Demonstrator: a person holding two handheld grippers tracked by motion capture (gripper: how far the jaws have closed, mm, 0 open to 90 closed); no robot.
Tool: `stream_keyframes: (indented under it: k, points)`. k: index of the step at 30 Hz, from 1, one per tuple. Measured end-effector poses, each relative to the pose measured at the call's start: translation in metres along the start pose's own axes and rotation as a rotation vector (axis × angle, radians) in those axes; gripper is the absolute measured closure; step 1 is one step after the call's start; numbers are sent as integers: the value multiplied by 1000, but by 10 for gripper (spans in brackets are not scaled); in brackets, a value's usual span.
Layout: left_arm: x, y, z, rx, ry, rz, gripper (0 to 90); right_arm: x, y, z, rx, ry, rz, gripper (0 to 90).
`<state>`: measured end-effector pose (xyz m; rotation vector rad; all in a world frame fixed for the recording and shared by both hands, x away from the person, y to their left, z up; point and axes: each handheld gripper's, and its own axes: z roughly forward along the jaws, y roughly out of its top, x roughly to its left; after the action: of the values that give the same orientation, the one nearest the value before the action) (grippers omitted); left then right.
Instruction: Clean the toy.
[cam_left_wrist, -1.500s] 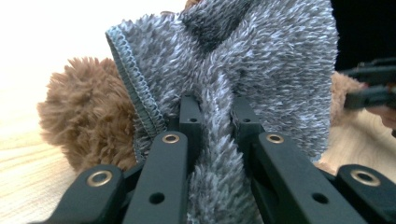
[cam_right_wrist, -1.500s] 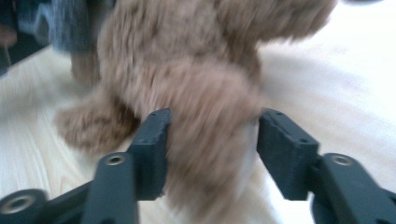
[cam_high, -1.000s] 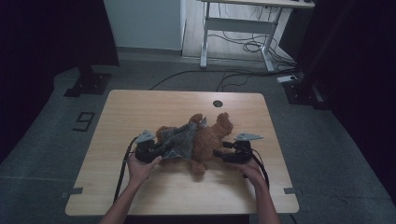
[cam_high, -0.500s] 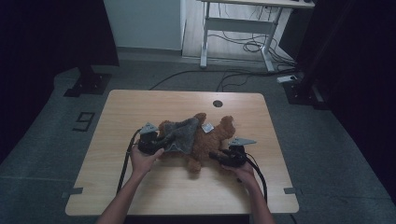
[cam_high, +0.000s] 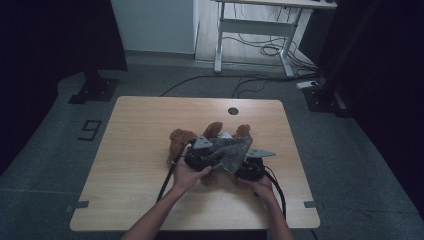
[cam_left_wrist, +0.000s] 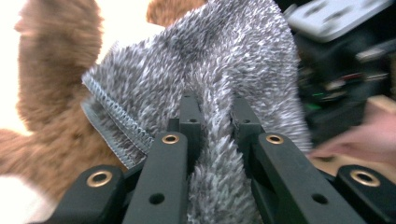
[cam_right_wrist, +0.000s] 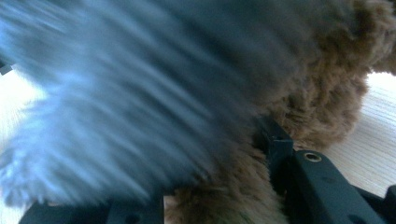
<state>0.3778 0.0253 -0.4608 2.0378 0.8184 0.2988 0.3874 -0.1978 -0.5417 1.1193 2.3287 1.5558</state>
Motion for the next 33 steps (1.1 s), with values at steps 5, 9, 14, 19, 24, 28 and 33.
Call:
stream_keyframes:
  k: [5, 9, 14, 19, 24, 28, 33]
  points:
    - [12, -8, 2, -4, -7, -50, 786, -1, -2, -1, -7, -8, 7, 618]
    - [25, -16, -16, -10, 73, -46, 785, 0, -2, -1, -8, -11, -2, 619]
    - [54, -30, -46, -60, 85, -108, 787, 0, -3, -2, -3, -6, -6, 619]
    - [64, -37, -70, -103, 123, -111, 786, 0, -3, -1, 1, -2, -4, 619]
    - [82, -48, -81, -126, 139, -172, 785, 0, -3, -2, 1, -1, -2, 619]
    - [98, -60, -85, -107, 178, -213, 786, 0, -3, -2, 0, 1, -1, 619]
    - [108, -79, -80, -68, 177, -242, 788, 0, -4, -1, 3, 5, -4, 619]
